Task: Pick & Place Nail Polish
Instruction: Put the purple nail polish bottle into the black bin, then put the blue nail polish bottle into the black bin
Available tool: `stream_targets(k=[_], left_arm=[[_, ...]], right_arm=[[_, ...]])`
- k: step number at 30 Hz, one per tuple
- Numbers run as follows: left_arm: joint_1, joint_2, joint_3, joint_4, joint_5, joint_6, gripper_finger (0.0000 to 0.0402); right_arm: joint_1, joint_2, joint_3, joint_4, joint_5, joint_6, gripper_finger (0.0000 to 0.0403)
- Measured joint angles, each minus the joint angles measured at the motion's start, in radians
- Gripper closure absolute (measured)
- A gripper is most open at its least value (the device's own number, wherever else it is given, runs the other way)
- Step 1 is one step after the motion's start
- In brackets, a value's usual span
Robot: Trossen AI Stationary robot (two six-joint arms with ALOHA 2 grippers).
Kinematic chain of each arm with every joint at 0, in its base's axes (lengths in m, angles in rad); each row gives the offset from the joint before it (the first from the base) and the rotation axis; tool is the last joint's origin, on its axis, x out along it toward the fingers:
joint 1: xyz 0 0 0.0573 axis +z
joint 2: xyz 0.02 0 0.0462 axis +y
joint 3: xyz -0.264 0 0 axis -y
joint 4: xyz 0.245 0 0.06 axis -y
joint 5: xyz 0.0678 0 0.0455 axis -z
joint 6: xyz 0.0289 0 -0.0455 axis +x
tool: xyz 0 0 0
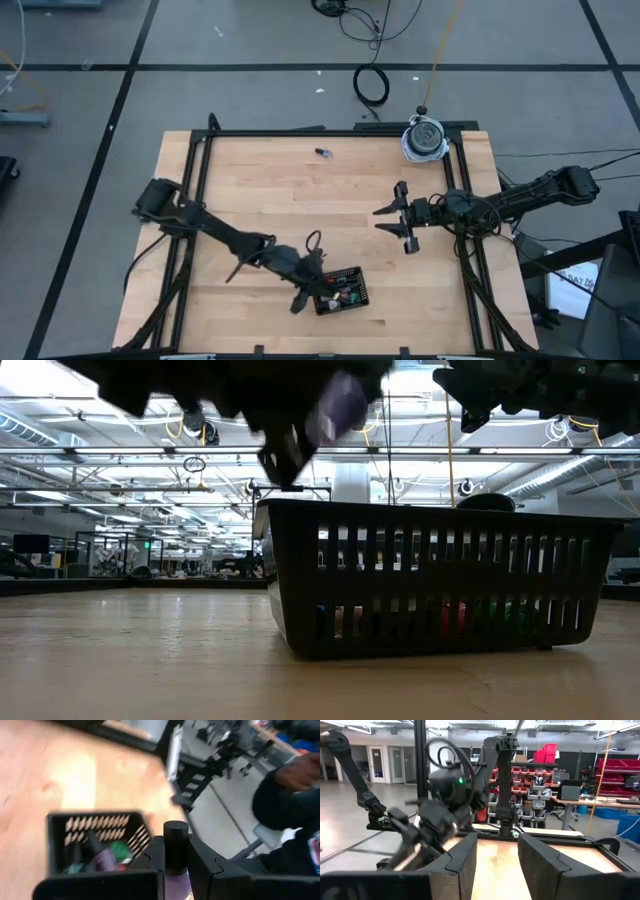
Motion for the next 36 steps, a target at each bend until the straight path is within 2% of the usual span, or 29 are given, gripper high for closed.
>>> stream_targets(k=[8,24,27,30,33,36], left_arm=[[0.039,0.074,0.000,-0.038,0.023,-0.040,0.0367],[0.059,0.076,0.000,-0.109,0.000,-0.096,0.0234],[0.081,0.033,0.000,-0.167,0.043,-0.040,0.0214],[0.120,-0.056,0.000,-0.296,0.049,0.000,0.0202],[0.164,-0.157,0.000,-0.423,-0.007,0.056,0.0199],[0.211,-0.258,0.000,-0.490,-0.117,0.145,0.0203]], right_arm=[[0.000,0.000,0.000,-0.010,-0.003,0.003,0.0271],[0.000,0.000,0.000,-0.011,-0.004,0.007,0.0271],[0.000,0.000,0.000,-0.015,-0.004,0.009,0.0271],[0.000,0.000,0.000,-0.019,-0.004,0.010,0.0271],[0.000,0.000,0.000,-0.019,-0.003,0.001,0.0271],[0.000,0.000,0.000,-0.018,-0.002,-0.007,0.0271]])
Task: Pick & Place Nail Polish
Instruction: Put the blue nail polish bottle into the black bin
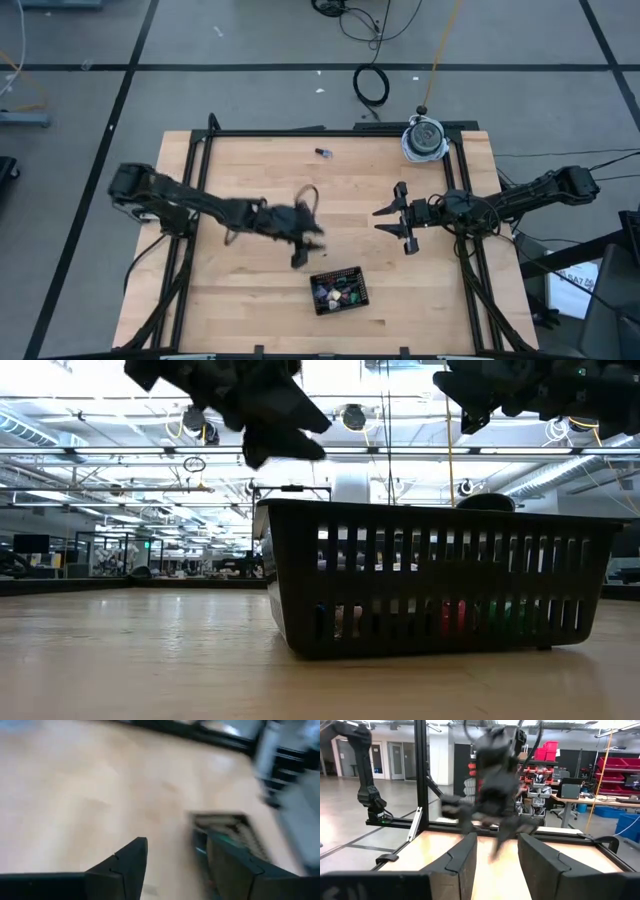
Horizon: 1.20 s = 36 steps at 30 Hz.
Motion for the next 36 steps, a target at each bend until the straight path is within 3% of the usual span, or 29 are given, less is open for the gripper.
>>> stream_targets(k=[7,10,13,17,22,29,36], left_arm=[[0.119,-0.120,0.000,-0.020,-0.419,0.359,0.0219],[0.202,-0.107,0.000,-0.015,-0.484,0.432,0.0222],[0.299,-0.057,0.000,-0.002,-0.411,0.466,0.0222],[0.452,0.040,0.027,0.002,-0.171,0.528,0.0217],[0.639,0.220,0.293,-0.296,0.057,0.471,0.0182],[0.739,0.464,0.599,-0.555,0.099,0.749,0.0145],[0.801,0.563,0.707,-0.634,0.137,0.915,0.0116]], right_arm=[[0.000,0.000,0.000,-0.002,0.030,-0.037,0.0271],[0.000,0.000,0.000,-0.015,0.131,-0.055,0.0271],[-0.006,0.000,0.000,-0.063,0.214,-0.057,0.0271],[-0.026,0.000,0.000,-0.112,0.234,-0.030,0.0271],[-0.045,0.015,0.000,-0.128,0.234,0.009,0.0271],[-0.052,0.081,0.000,-0.151,0.234,0.053,0.0271],[-0.052,0.118,0.000,-0.148,0.234,0.104,0.0271]])
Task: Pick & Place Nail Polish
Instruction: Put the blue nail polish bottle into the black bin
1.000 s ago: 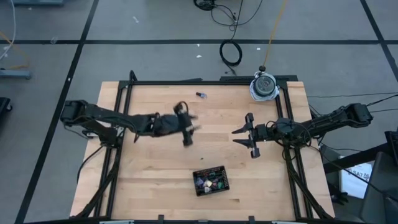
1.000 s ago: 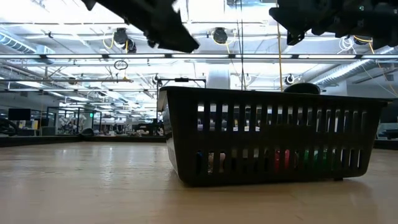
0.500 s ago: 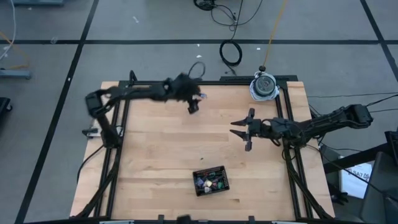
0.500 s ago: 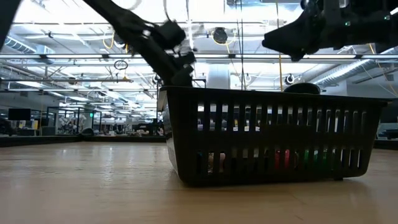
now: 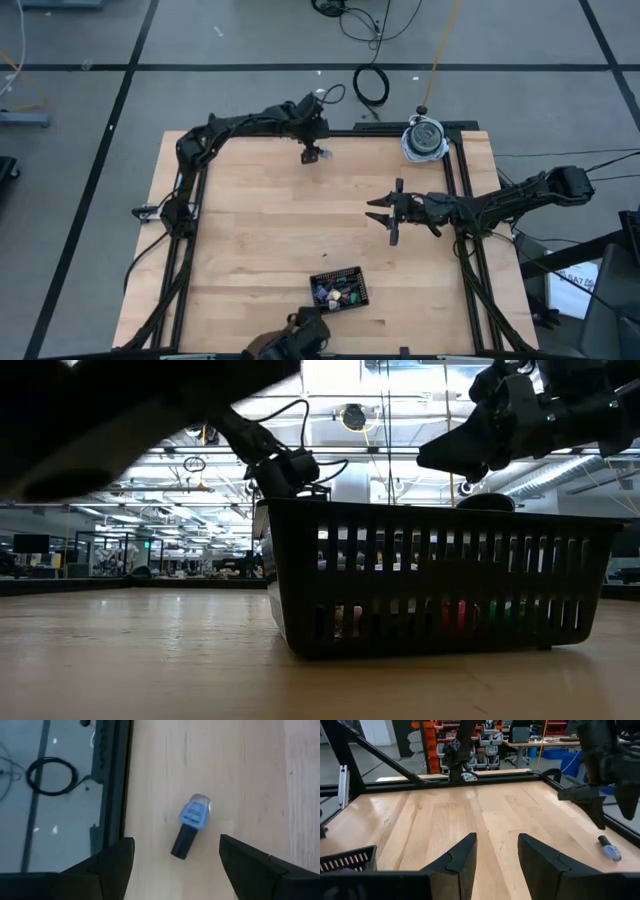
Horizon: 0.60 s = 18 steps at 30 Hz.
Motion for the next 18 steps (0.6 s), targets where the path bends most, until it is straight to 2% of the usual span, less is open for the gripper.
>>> stream_targets(k=[4,12,18], left_arm=[[0.031,0.025,0.003,-0.007,0.116,0.001,0.0105],[0.030,0.090,0.003,-0.060,0.145,0.046,0.0101],[0.035,0.082,0.011,-0.047,0.160,0.085,0.0101]], right_arm=[[0.000,0.000,0.000,-0.001,-0.002,0.024,0.0271],[-0.001,-0.001,0.000,0.015,-0.001,0.024,0.0271],[-0.008,-0.001,0.000,0.032,0.000,0.020,0.0271]])
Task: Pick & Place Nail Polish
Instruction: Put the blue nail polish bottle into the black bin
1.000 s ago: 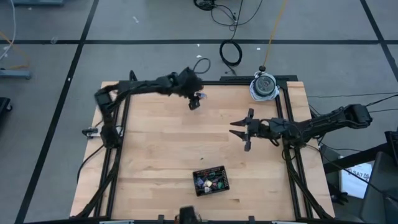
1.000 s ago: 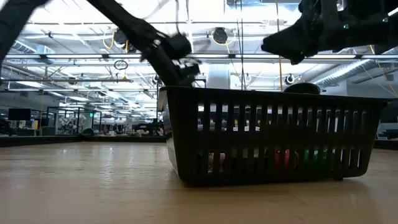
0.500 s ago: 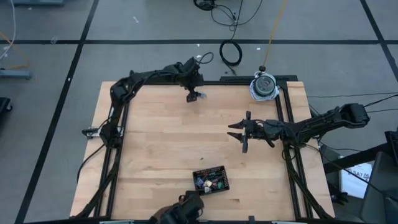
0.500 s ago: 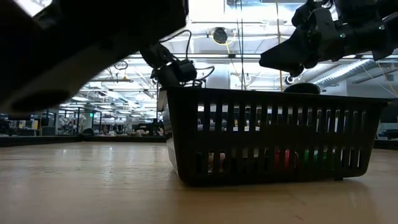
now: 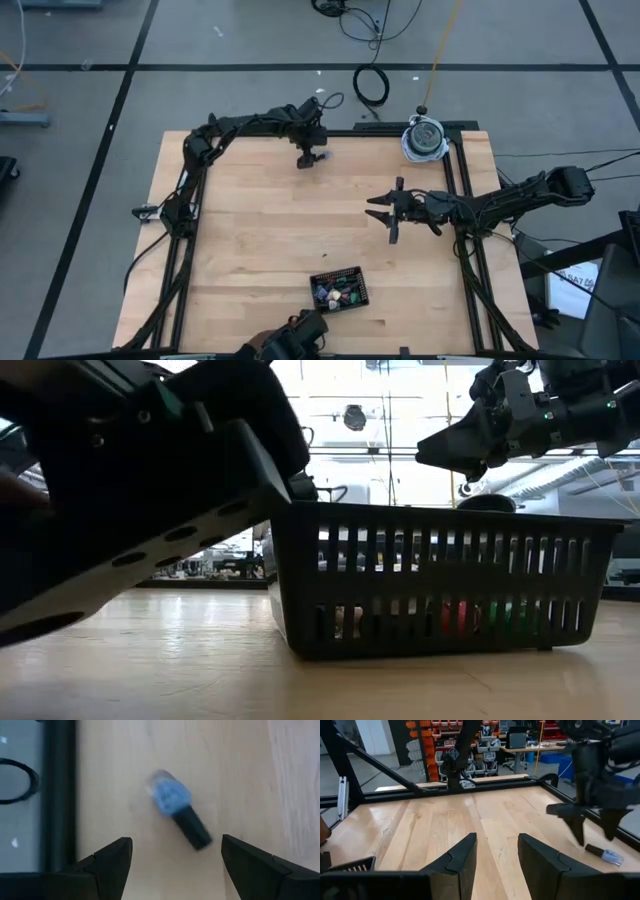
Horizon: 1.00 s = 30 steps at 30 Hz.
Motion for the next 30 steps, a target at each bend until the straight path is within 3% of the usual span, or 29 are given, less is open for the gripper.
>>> stream_targets(k=[6,10,14,16,19,24,30], left_arm=[[-0.005,0.000,-0.002,-0.018,-0.007,-0.051,0.0101],[-0.008,-0.004,-0.002,-0.011,-0.108,-0.147,0.0101],[-0.021,-0.050,-0.002,-0.024,-0.196,-0.294,0.0101],[-0.023,-0.086,-0.002,-0.056,-0.135,-0.326,0.0101],[-0.019,-0.156,-0.002,-0.091,0.052,-0.373,0.0101],[-0.043,-0.319,-0.009,-0.118,0.281,-0.380,0.0101],[-0.132,-0.579,-0.092,-0.031,0.301,-0.373,0.0101]], right_arm=[[-0.006,0.000,0.000,0.010,0.000,0.006,0.0271],[-0.011,0.000,0.000,0.011,0.009,0.001,0.0271],[-0.045,0.004,0.000,-0.004,0.116,0.045,0.0271],[-0.078,0.019,0.000,-0.003,0.132,0.081,0.0271],[-0.131,0.053,0.015,-0.006,0.124,0.121,0.0271],[-0.218,0.155,0.102,-0.046,0.035,0.138,0.0271],[-0.307,0.338,0.313,-0.250,0.022,0.108,0.0271]])
